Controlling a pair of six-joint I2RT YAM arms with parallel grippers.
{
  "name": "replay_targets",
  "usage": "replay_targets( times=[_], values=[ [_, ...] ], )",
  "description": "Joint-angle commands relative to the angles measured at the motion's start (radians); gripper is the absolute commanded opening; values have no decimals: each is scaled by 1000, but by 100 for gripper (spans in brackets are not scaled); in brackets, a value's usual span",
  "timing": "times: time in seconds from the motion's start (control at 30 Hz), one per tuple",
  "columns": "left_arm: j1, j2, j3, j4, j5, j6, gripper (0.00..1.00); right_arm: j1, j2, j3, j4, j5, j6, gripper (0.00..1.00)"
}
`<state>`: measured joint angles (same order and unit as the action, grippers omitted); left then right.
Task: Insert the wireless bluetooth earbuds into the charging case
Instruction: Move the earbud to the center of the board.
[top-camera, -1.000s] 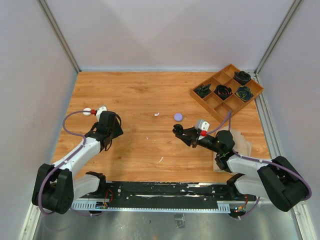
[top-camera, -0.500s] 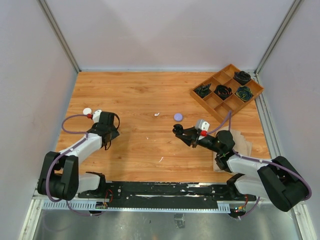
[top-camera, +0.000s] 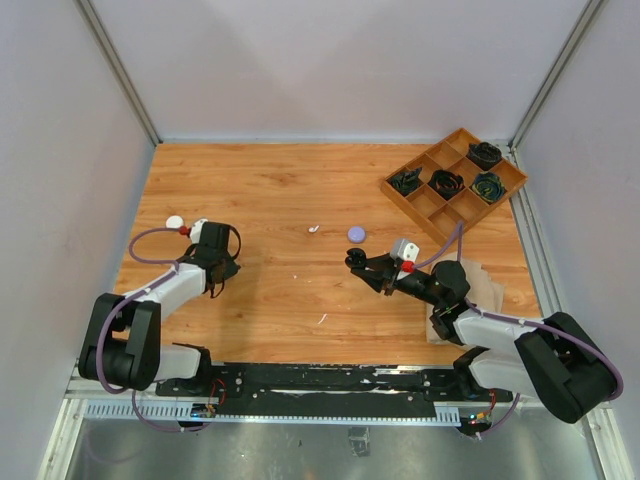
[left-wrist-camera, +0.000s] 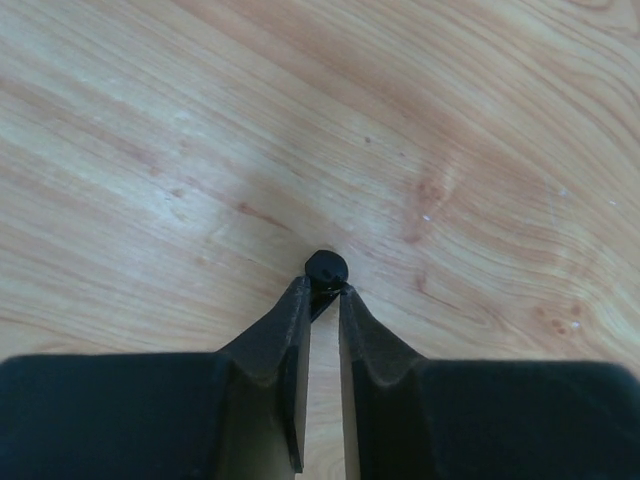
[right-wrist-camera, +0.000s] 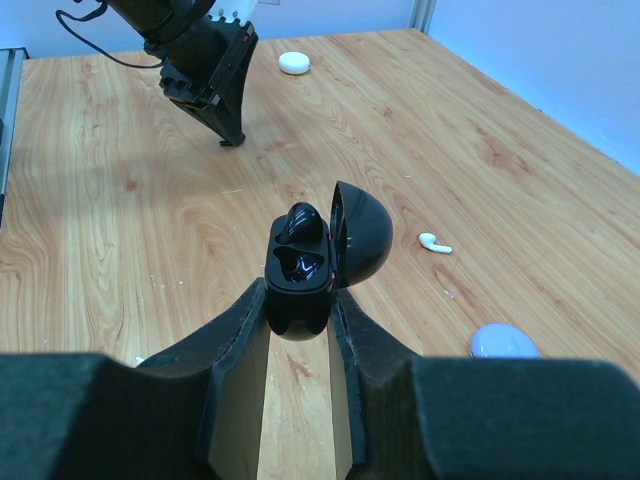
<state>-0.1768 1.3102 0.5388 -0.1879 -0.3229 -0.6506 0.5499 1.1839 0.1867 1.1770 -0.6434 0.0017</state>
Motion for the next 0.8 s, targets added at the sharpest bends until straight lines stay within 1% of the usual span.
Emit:
replay_targets(
  times=[0.0,0.07,0.2,0.37,0.5,0.67,0.77],
  values=[
    [-1,30,1,-2,146,19,9,13,1,3,42,-4,9,12],
    [-20,50,7,-4,172,23,7,13,-2,4,43,-3,9,12],
    [-91,84,36,-20,195,25,7,13,-12,3,26,2,2,12],
    [-213,130,95,-77,216,23,9,13,-16,3,18,4,-2,12],
    [-257,151,128,-138,239,43,12,12,-21,3,12,4,-4,12],
    [-271,129,163,-190,245,68,21,12,-17,6,9,2,-3,12],
    [-271,123,212,-229,249,100,30,13,-17,7,9,2,-3,12]
  ],
)
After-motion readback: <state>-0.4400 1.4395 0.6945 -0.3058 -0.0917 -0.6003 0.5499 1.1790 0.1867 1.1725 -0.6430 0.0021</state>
